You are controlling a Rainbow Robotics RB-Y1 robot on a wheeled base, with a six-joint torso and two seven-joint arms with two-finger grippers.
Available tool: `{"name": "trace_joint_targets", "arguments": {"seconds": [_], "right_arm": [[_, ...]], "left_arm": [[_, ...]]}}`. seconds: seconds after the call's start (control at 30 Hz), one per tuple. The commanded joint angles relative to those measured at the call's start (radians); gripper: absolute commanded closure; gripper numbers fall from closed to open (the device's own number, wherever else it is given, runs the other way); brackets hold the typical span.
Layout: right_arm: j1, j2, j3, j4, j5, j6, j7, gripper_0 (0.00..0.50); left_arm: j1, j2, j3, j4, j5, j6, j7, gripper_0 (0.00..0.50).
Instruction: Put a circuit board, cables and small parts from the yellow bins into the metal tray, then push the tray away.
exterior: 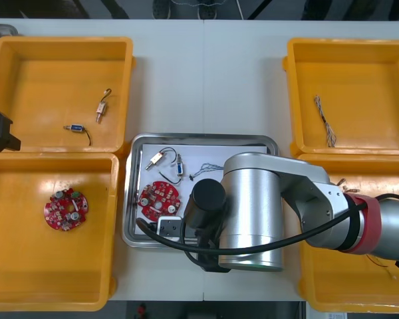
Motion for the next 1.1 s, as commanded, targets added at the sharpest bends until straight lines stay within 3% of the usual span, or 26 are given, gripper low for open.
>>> {"name": "trace_joint_targets", "arguments": {"seconds": [0.03,0.2,0.4,0.9,0.93,1.03,1.1], "right_arm": [[-0.034,0.043,0.049,0.023,0.035,-0.016,0.027,0.000],[-0.034,0.063,0.070,0.052,0.051,-0.017,0.024,0.000],[-0.034,0.080,0.125,0.064,0.121,-0.033,0.013,0.000],[-0.034,0.082,0.167,0.113,0.149,-0.092,0.008,0.000],[-0.034,0.082,0.167,0.115,0.147,-0.094,0.007,0.051],[-0.034,0.082,0.165,0.113,0.149,-0.091,0.002,0.337],[-0.034,0.082,0.167,0.113,0.150,-0.091,0.001,0.396]], "left_arm": [[0.022,0.036,0.034,-0.017,0.009,0.006,-0.089,0.000],[0.022,0.036,0.034,-0.017,0.009,0.006,-0.089,0.000],[0.022,0.036,0.034,-0.017,0.009,0.006,-0.089,0.000],[0.022,0.036,0.034,-0.017,0.009,0.006,-0.089,0.000],[0.022,0.036,0.034,-0.017,0.009,0.006,-0.089,0.000],[0.022,0.036,0.034,-0.017,0.009,0.006,-0.089,0.000],[0.022,0.036,0.034,-0.017,0.009,0.006,-0.089,0.000]]}}
